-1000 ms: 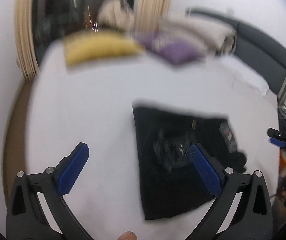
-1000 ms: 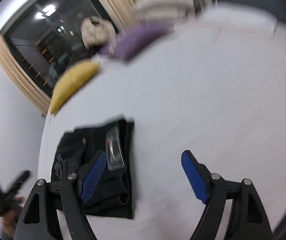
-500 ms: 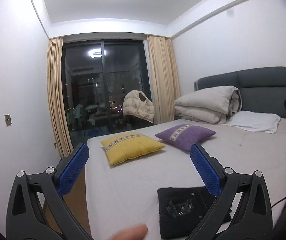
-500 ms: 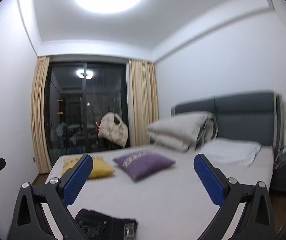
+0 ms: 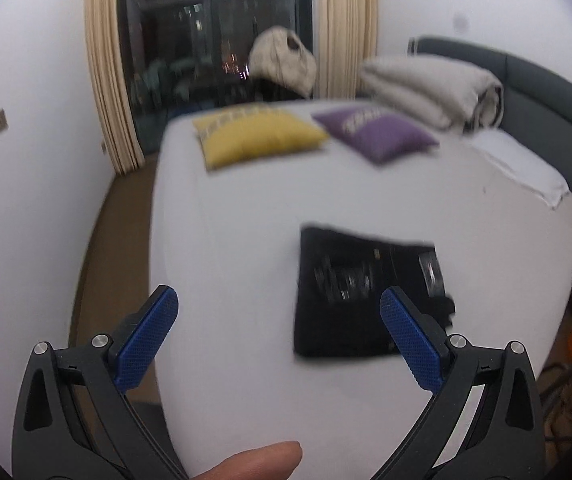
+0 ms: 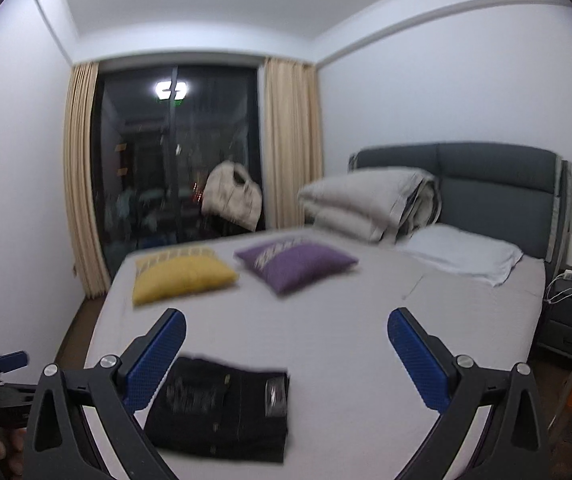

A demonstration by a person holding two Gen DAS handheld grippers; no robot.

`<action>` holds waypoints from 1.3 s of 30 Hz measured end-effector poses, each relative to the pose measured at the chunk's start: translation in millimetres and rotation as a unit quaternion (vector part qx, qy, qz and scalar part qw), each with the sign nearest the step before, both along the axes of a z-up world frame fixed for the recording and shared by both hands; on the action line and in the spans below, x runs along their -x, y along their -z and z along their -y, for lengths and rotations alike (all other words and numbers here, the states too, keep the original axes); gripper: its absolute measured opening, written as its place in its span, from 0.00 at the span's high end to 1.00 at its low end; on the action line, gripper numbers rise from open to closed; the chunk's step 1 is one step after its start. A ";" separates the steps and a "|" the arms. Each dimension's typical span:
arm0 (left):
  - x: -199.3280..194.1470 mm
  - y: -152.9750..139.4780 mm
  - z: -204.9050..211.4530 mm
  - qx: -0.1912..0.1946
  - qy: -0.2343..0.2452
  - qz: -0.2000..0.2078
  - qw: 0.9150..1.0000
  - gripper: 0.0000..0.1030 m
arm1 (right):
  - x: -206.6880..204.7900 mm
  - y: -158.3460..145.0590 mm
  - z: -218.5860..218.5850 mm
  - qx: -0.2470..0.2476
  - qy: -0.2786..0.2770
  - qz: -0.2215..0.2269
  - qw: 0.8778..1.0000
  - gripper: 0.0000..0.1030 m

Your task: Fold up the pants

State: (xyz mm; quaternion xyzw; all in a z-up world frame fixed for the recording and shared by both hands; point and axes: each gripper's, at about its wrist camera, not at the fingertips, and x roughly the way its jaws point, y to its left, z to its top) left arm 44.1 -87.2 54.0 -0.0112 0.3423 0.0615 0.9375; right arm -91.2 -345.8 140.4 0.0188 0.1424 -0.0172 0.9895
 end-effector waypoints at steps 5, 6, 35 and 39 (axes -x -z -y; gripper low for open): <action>-5.8 37.6 13.0 -0.001 0.014 -0.041 0.999 0.00 | -16.2 38.3 -15.4 0.004 -0.003 -0.102 0.995 0.00; -9.4 43.6 15.4 0.000 0.015 -0.045 0.999 0.00 | -20.9 46.0 -17.3 0.001 -0.005 -0.125 0.992 0.00; -30.4 82.4 23.0 0.010 0.028 -0.093 0.995 0.00 | -30.6 90.8 -36.6 -0.006 -0.016 -0.227 0.974 0.00; -31.9 83.6 23.6 0.011 0.030 -0.094 0.995 0.00 | -30.7 91.6 -37.8 -0.006 -0.017 -0.229 0.973 0.00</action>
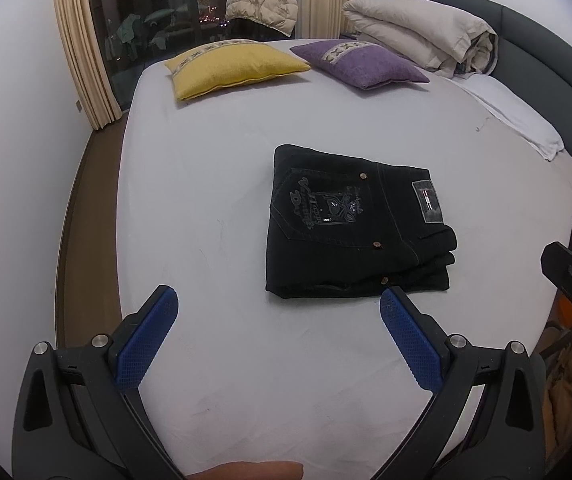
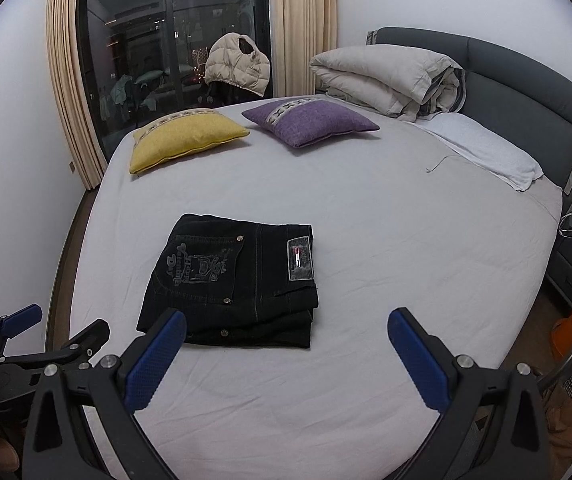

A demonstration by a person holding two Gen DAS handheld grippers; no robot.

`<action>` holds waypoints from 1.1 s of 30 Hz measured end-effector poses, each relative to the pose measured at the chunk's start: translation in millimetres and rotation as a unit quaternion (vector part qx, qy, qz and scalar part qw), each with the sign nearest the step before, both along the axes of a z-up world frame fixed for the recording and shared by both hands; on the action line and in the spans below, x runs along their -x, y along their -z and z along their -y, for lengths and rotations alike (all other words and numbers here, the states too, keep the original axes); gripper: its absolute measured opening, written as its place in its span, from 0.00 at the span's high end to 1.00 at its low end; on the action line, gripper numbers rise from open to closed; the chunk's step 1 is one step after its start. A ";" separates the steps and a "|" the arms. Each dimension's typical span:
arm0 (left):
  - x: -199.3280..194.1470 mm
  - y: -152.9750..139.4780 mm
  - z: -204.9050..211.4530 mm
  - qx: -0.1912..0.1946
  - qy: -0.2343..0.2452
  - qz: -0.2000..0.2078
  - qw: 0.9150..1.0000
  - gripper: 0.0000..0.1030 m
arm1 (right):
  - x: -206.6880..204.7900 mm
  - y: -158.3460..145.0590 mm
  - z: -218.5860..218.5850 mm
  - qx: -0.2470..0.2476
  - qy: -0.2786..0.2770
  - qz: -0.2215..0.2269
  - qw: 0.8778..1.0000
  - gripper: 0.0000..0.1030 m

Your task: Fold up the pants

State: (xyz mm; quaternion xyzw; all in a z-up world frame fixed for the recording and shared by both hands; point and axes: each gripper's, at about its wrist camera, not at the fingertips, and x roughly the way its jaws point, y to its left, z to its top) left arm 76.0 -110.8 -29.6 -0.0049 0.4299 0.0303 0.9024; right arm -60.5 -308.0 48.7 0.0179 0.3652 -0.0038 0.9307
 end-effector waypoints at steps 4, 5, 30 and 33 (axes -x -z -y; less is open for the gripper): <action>-1.5 2.1 0.9 0.001 0.001 -0.002 1.000 0.00 | 0.1 1.5 -0.7 0.000 -0.002 -0.003 1.000 0.00; -1.9 2.7 0.8 0.001 0.001 -0.002 1.000 0.00 | 0.2 1.6 -1.0 0.000 -0.002 -0.003 1.000 0.00; -6.2 7.0 0.7 0.003 0.005 -0.006 1.000 0.00 | -3.4 11.2 -5.3 0.001 -0.010 -0.017 1.000 0.00; -6.4 7.2 0.4 0.004 0.005 -0.006 1.000 0.00 | -3.2 11.5 -5.6 0.001 -0.010 -0.016 1.000 0.00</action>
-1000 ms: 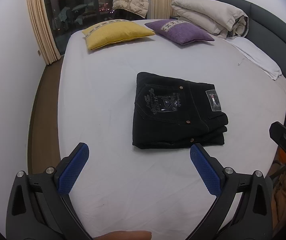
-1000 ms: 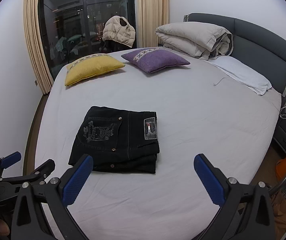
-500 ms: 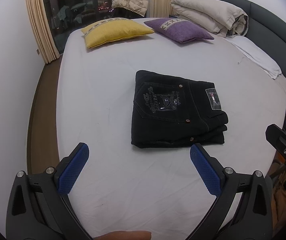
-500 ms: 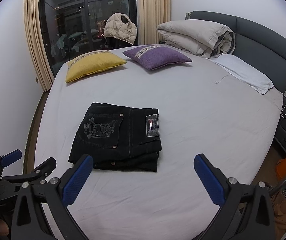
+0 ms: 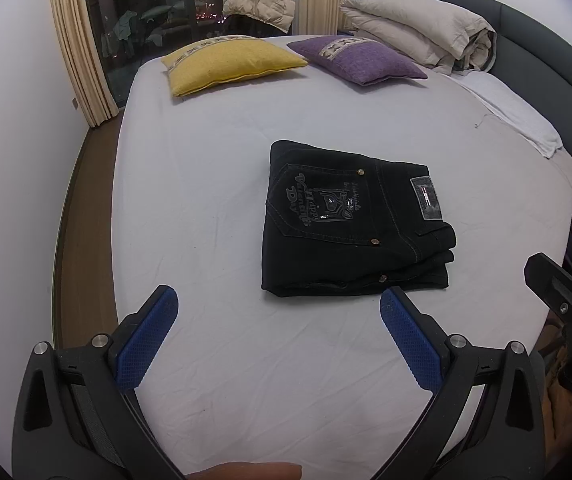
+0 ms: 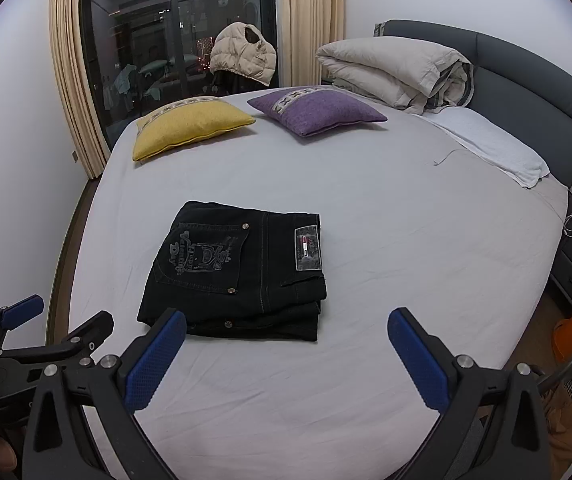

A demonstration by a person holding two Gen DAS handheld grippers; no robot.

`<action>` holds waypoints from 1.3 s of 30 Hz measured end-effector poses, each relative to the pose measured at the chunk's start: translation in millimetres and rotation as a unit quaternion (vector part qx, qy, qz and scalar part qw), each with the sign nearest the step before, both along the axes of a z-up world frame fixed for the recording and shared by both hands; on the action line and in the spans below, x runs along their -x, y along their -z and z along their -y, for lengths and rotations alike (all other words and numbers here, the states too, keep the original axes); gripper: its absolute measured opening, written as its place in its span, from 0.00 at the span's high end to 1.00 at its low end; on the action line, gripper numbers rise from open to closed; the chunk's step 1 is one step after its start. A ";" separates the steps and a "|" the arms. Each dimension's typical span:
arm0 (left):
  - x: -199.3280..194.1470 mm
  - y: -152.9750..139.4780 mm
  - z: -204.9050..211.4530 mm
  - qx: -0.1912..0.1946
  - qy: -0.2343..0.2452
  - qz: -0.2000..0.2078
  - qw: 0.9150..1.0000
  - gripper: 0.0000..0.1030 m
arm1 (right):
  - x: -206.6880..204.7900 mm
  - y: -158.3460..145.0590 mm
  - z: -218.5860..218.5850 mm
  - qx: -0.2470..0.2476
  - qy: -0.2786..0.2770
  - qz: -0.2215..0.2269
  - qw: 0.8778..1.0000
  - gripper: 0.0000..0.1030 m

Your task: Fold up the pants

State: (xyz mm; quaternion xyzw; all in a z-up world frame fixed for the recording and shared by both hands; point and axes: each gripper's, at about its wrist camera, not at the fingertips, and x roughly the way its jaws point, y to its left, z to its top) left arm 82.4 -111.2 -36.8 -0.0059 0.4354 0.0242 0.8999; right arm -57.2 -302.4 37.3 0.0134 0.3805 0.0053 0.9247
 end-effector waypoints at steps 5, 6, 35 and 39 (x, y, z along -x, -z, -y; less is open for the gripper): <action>0.1 -0.1 0.2 0.000 0.000 0.000 1.000 0.00 | -0.1 0.0 -0.4 0.000 0.000 -0.001 1.000 0.00; 0.1 -0.1 0.2 -0.001 -0.001 0.000 1.000 0.00 | 0.0 0.0 -0.4 0.000 0.000 -0.001 1.000 0.00; 0.3 1.5 0.5 0.001 0.001 -0.002 1.000 0.00 | 0.5 1.5 -1.2 0.001 -0.001 -0.003 1.000 0.00; 1.3 3.3 1.5 0.003 0.002 -0.003 1.000 0.00 | 0.9 1.6 -1.5 0.000 -0.001 -0.003 1.000 0.00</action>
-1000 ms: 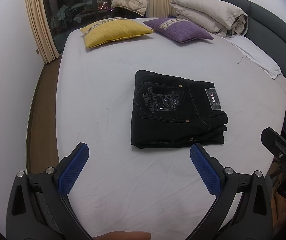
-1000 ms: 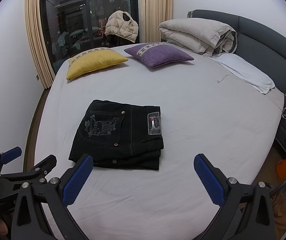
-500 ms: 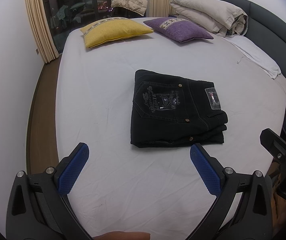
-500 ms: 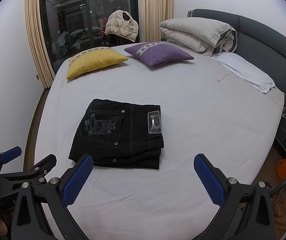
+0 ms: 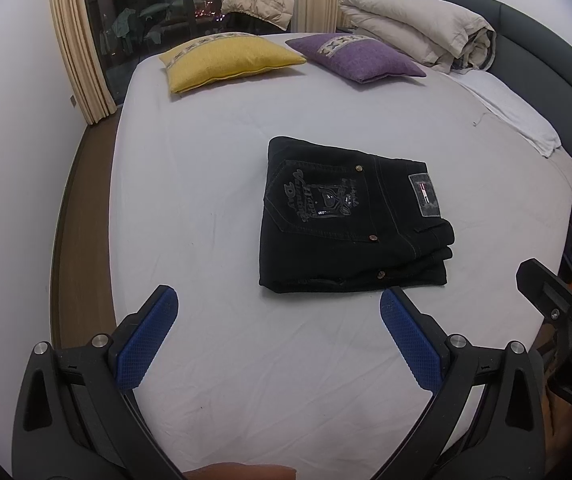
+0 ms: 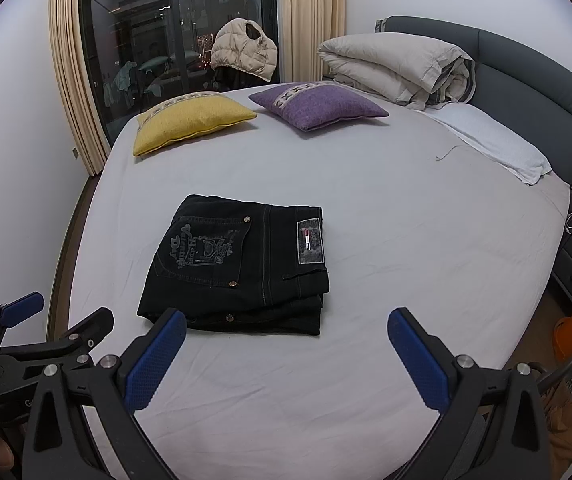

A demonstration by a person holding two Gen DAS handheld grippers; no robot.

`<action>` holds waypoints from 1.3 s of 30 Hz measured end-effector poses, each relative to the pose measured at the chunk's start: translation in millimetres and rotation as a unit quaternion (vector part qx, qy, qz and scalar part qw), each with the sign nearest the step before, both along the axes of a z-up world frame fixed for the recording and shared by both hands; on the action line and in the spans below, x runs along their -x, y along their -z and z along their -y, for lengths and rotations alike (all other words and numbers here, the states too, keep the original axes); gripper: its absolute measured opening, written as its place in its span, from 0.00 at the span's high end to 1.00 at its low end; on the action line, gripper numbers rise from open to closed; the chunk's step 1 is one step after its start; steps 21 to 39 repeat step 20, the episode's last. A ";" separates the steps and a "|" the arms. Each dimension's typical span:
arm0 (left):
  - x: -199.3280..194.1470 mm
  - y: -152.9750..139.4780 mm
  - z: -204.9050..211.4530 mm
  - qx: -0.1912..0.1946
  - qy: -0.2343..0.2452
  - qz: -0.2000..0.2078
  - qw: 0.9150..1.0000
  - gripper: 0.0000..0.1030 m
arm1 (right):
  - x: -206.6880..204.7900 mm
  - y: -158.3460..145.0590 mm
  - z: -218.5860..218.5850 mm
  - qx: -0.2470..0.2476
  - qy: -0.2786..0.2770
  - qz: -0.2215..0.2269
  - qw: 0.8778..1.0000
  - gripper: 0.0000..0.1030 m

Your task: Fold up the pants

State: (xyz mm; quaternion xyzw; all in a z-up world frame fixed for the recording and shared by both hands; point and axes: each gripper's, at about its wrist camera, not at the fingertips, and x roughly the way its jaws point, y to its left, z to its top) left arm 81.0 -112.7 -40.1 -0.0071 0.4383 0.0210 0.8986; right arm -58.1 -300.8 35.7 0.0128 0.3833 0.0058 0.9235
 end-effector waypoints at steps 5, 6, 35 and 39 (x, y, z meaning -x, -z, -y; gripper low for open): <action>0.4 1.1 0.8 0.001 0.000 -0.001 1.000 0.00 | -0.4 -0.8 0.9 0.000 0.000 0.000 1.000 0.00; 0.1 0.8 0.5 0.000 0.000 -0.001 1.000 0.00 | -0.3 -0.8 0.9 0.000 0.000 0.000 1.000 0.00; 2.7 3.7 0.3 0.010 0.001 -0.002 1.000 0.00 | 4.6 5.5 0.5 -0.001 0.000 -0.002 1.000 0.00; 2.7 3.7 0.3 0.010 0.001 -0.002 1.000 0.00 | 4.6 5.5 0.5 -0.001 0.000 -0.002 1.000 0.00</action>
